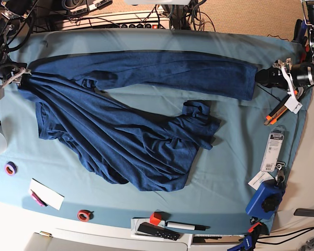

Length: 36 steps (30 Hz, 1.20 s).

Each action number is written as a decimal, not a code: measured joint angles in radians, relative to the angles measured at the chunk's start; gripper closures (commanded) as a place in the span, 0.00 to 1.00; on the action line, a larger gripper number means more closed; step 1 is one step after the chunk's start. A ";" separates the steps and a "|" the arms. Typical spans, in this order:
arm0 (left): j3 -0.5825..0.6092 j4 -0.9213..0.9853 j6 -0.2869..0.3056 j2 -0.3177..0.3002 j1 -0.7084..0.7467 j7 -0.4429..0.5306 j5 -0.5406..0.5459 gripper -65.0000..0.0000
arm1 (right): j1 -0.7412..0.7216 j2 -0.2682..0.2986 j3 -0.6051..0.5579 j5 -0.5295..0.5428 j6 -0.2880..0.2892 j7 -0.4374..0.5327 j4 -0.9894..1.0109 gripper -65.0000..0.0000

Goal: Layout the t-shirt on the table in an organized manner, then fold the t-shirt properly
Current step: 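Hold the stretched fabric with the left gripper while the right gripper adjusts the corner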

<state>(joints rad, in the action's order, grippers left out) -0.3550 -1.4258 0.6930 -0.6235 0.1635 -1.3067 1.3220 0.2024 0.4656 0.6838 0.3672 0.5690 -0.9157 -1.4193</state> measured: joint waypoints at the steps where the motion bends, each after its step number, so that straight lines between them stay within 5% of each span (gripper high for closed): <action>1: 0.000 0.000 0.000 0.000 0.000 0.006 0.000 0.69 | 0.000 0.000 0.000 0.000 0.000 0.000 0.000 0.51; 5: 0.000 0.000 0.000 0.000 0.000 0.010 0.000 0.69 | 0.000 0.005 0.000 0.000 0.000 0.000 0.000 0.43; 20: 0.000 0.000 0.000 0.000 0.000 0.010 0.000 0.69 | 0.000 0.085 -0.002 0.000 -0.045 -0.023 0.000 0.43; 26: 0.000 0.000 0.000 0.000 0.000 0.010 0.000 0.69 | -0.003 0.085 -0.002 0.243 0.027 -0.059 0.000 0.43; 34: 0.000 0.000 0.000 0.000 0.000 0.010 0.000 0.69 | -0.069 0.083 -0.002 0.392 0.065 -0.079 0.000 0.43; 36: 0.000 0.000 0.000 0.000 0.000 0.051 0.000 0.69 | -0.081 0.083 -0.002 0.459 0.116 -0.087 0.000 0.43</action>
<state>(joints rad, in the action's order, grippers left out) -0.3550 -1.4258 0.6930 -0.6231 0.1638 -1.2560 1.3220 0.1215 0.5488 0.6819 0.8261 0.6849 -1.0031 -1.4193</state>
